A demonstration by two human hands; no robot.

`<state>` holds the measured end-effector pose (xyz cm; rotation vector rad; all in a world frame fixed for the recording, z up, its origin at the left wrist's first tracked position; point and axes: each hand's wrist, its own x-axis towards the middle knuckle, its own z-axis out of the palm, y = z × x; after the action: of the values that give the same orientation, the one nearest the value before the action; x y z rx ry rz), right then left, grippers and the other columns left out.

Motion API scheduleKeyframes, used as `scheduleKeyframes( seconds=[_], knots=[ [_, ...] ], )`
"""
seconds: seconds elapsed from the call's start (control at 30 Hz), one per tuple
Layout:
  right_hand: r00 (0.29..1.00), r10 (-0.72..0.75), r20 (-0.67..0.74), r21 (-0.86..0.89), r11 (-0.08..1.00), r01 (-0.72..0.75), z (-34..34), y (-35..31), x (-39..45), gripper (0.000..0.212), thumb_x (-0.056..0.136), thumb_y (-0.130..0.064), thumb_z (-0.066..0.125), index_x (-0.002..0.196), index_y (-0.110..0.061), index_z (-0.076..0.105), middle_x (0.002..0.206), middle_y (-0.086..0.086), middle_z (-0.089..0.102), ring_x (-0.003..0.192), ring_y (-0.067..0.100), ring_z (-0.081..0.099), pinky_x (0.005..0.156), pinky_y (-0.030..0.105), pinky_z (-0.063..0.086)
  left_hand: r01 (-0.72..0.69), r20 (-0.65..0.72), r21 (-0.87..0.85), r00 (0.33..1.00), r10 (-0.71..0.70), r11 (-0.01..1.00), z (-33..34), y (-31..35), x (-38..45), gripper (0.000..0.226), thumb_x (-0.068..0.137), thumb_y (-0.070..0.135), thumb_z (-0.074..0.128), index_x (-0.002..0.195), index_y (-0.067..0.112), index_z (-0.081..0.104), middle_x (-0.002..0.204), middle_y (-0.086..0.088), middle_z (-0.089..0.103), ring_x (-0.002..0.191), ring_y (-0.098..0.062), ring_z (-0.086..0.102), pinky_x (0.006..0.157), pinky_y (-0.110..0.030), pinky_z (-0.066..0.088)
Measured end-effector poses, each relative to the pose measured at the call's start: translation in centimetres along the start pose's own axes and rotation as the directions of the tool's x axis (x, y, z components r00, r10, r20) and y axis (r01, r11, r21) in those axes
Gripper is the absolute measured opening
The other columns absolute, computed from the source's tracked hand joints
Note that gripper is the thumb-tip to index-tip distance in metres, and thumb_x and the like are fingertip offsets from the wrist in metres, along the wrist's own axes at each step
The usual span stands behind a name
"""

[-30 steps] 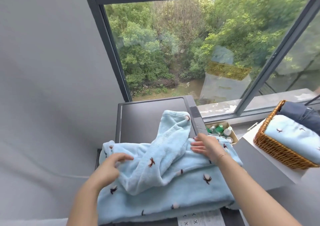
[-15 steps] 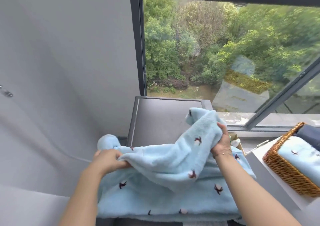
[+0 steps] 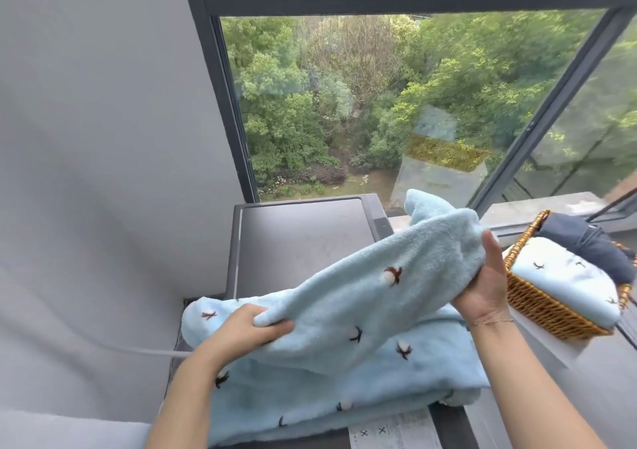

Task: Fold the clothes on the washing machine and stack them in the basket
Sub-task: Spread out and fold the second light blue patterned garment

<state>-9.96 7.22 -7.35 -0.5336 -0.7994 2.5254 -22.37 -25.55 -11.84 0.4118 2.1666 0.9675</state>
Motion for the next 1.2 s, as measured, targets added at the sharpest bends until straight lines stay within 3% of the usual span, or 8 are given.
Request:
scheduleKeyframes(
  seconds=[0.2, 0.33, 0.43, 0.5, 0.63, 0.73, 0.83, 1.2],
  knots=[
    [0.979, -0.002, -0.203, -0.060, 0.998, -0.011, -5.2, -1.8, -0.2, 0.050, 0.068, -0.007, 0.071, 0.117, -0.008, 0.063, 0.110, 0.013, 0.070, 0.100, 0.025, 0.068, 0.090, 0.041, 0.053, 0.133, 0.036, 0.286, 0.988, -0.150, 0.949, -2.6, 0.7, -0.8, 0.012, 0.089, 0.051, 0.059, 0.081, 0.042, 0.055, 0.086, 0.020, 0.052, 0.081, 0.004, 0.047, 0.063, -0.012, 0.034],
    [0.851, 0.105, -0.515, -0.231, 0.939, -0.256, -12.4, 2.2, 0.2, 0.044, 0.087, 0.007, 0.050, 0.131, 0.008, 0.049, 0.090, 0.016, 0.067, 0.080, 0.024, 0.068, 0.057, 0.027, 0.058, 0.283, -0.035, 0.651, 0.938, -0.344, 0.705, -1.2, 0.2, 0.5, 0.026, 0.074, 0.051, 0.065, 0.081, 0.027, 0.058, 0.083, 0.012, 0.056, 0.089, -0.007, 0.054, 0.073, -0.018, 0.040],
    [0.728, 0.022, -0.685, -0.261, 0.926, -0.273, -14.9, 3.4, 0.2, 0.052, 0.089, 0.009, 0.050, 0.138, 0.005, 0.035, 0.084, 0.014, 0.056, 0.073, 0.021, 0.057, 0.049, 0.023, 0.055, 0.231, -0.153, 0.766, 0.972, -0.179, 0.600, 1.8, 1.2, 1.2, 0.051, 0.079, 0.020, 0.052, 0.127, 0.036, 0.044, 0.131, 0.010, 0.043, 0.127, -0.014, 0.036, 0.109, -0.040, 0.028],
    [0.708, -0.133, -0.693, -0.413, 0.879, -0.239, -14.4, 3.1, -0.1, 0.065, 0.088, 0.003, 0.055, 0.146, -0.005, 0.027, 0.106, 0.017, 0.057, 0.089, 0.028, 0.059, 0.076, 0.033, 0.056, 0.060, -0.213, 0.731, 0.967, 0.143, 0.680, 5.0, 3.6, 1.1, 0.064, 0.081, 0.014, 0.045, 0.139, 0.038, 0.031, 0.151, 0.008, 0.022, 0.140, -0.014, 0.018, 0.116, -0.047, 0.007],
    [0.798, -0.562, -0.219, -0.958, 0.278, -0.067, -10.3, 3.3, -1.4, 0.051, 0.092, -0.009, 0.052, 0.142, -0.014, 0.043, 0.148, 0.006, 0.039, 0.136, 0.022, 0.035, 0.111, 0.029, 0.025, -0.226, -0.152, 0.631, 0.902, 0.404, 0.742, 12.7, 6.1, 2.6, 0.062, 0.090, 0.058, 0.008, 0.146, 0.041, 0.028, 0.158, 0.014, 0.016, 0.148, -0.010, 0.009, 0.117, -0.042, -0.006],
    [0.934, -0.230, 0.273, -0.951, -0.213, 0.226, -8.2, 6.2, -1.3, 0.053, 0.095, -0.039, 0.034, 0.145, -0.024, 0.041, 0.155, -0.005, 0.028, 0.145, 0.015, 0.020, 0.117, 0.030, 0.008, -0.112, -0.090, 0.716, 0.964, 0.250, 0.689, 16.8, 3.6, 3.8, 0.065, 0.095, 0.061, 0.006, 0.149, 0.033, 0.031, 0.159, 0.003, 0.020, 0.147, -0.015, 0.014, 0.116, -0.050, 0.003],
    [0.969, -0.021, 0.245, -0.811, -0.551, 0.194, -10.2, 9.2, -0.9, 0.067, 0.088, -0.058, 0.014, 0.147, -0.035, 0.034, 0.157, -0.011, 0.014, 0.148, 0.016, 0.014, 0.115, 0.037, -0.005, -0.094, -0.144, 0.749, 0.943, 0.300, 0.656, 17.8, 1.8, 5.0, 0.060, 0.093, 0.055, 0.030, 0.147, 0.028, 0.037, 0.155, -0.003, 0.034, 0.143, -0.019, 0.026, 0.115, -0.052, 0.012],
    [0.976, -0.217, -0.024, -0.835, -0.533, -0.139, -11.4, 9.8, 0.0, 0.074, 0.083, -0.050, -0.009, 0.153, -0.033, 0.005, 0.161, -0.009, -0.001, 0.149, 0.022, -0.002, 0.117, 0.052, -0.001, 0.268, -0.540, 0.503, 0.840, 0.057, 0.821, 12.6, -2.8, 2.2, 0.066, 0.097, 0.057, 0.013, 0.141, 0.023, 0.049, 0.148, -0.011, 0.044, 0.138, -0.030, 0.038, 0.115, -0.041, 0.011]
  ],
)
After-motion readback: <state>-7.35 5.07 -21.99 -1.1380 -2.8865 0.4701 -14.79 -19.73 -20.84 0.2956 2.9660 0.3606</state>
